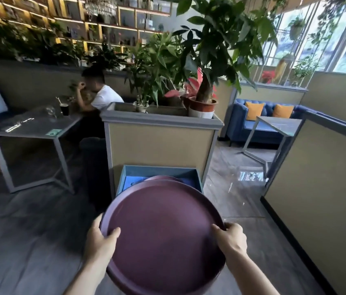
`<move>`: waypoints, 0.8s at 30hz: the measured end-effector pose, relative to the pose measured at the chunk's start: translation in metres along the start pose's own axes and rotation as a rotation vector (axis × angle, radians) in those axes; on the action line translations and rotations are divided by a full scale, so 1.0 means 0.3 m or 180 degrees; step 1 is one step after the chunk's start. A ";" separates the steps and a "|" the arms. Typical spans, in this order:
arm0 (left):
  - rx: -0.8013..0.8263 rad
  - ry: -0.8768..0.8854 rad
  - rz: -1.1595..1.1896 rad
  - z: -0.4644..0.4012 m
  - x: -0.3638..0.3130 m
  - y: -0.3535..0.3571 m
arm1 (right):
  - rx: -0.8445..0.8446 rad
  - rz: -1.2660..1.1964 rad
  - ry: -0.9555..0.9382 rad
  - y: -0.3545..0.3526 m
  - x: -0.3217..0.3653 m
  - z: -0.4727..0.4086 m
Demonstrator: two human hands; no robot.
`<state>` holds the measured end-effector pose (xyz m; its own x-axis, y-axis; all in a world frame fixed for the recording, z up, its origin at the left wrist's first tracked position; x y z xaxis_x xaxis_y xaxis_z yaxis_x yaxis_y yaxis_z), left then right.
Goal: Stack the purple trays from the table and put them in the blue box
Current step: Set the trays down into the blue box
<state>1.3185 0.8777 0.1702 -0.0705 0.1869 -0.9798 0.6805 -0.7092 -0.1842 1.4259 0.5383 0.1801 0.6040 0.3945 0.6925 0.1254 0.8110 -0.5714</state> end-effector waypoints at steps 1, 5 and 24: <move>-0.0011 -0.0008 -0.0027 -0.048 0.010 0.034 | 0.0021 0.0002 0.0006 0.031 0.028 -0.053; -0.0004 -0.0051 -0.0143 -0.263 0.063 0.189 | 0.0100 0.0036 0.0080 0.139 0.154 -0.277; 0.0231 -0.0717 -0.0821 -0.828 0.493 0.641 | 0.0056 0.0858 0.0522 0.584 0.367 -0.963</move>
<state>1.6202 0.9378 0.0091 -0.3981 0.2172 -0.8913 0.5662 -0.7062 -0.4250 1.7418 0.5992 0.0290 0.7327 0.5226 0.4360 -0.0694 0.6947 -0.7160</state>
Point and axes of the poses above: each hand's wrist, its own z-axis away from the middle knuckle, its own y-axis out of the palm, x = y × z, the point moved 5 cm from there along -z, towards the middle knuckle, and after that the axes turned 13 degrees about y, right-handed, at the moved point
